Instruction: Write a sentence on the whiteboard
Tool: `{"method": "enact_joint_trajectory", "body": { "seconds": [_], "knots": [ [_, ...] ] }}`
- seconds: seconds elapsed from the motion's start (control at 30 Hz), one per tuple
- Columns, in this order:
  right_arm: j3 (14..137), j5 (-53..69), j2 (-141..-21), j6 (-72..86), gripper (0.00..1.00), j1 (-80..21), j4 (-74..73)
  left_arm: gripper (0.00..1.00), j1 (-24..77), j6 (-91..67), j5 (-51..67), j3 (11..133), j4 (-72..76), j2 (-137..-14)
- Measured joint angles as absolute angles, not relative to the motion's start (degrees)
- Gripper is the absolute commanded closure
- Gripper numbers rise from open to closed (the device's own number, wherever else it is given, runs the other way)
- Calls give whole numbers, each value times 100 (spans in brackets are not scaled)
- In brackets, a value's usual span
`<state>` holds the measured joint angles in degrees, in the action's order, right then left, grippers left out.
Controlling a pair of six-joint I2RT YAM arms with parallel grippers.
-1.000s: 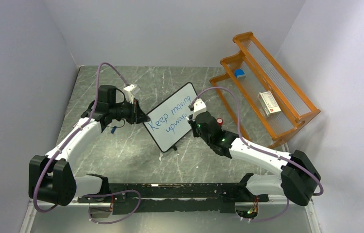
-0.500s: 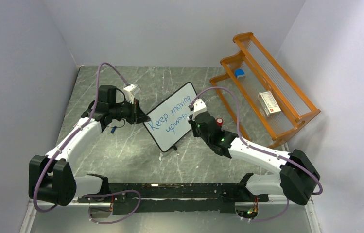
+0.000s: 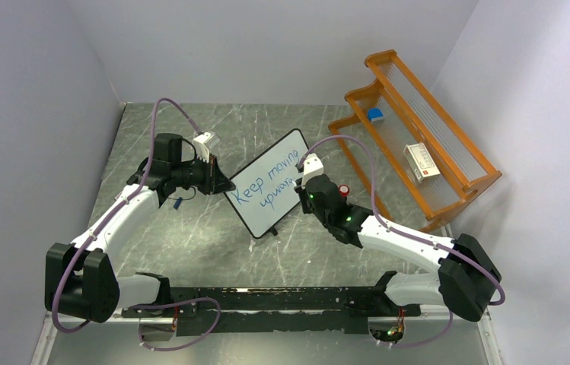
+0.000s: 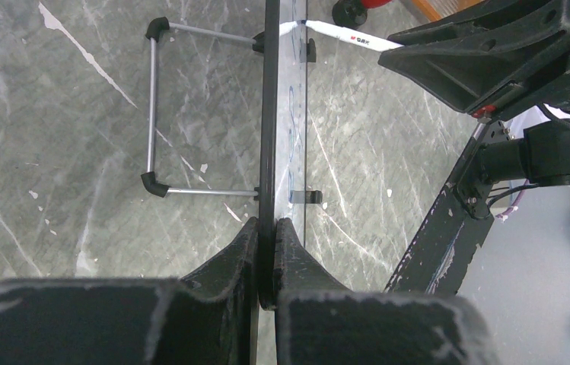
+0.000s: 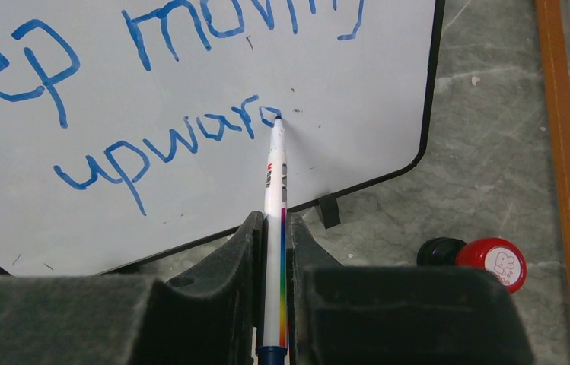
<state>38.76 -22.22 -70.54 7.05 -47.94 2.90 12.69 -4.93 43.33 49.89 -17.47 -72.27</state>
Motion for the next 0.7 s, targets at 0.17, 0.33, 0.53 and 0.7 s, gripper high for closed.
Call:
{"method": "enact_joint_trajectory", "body": {
  "seconds": [0.17,0.33,0.53,0.7],
  "knots": [
    [3879,-2226,-7054,681,100,-4794,342,95,1269,-491,4333,4989,-1747,-7227],
    [3924,-2226,-7054,639,100,-4794,366,95,1269,-491,4333,4989,-1747,-7227],
    [4027,-2226,-7054,609,100,-4794,482,95,1269,-493,4333,4989,-1747,-7227],
    [4080,-2226,-7087,587,100,-4794,541,95,1269,-493,4333,4989,-1747,-7227]
  ]
}}
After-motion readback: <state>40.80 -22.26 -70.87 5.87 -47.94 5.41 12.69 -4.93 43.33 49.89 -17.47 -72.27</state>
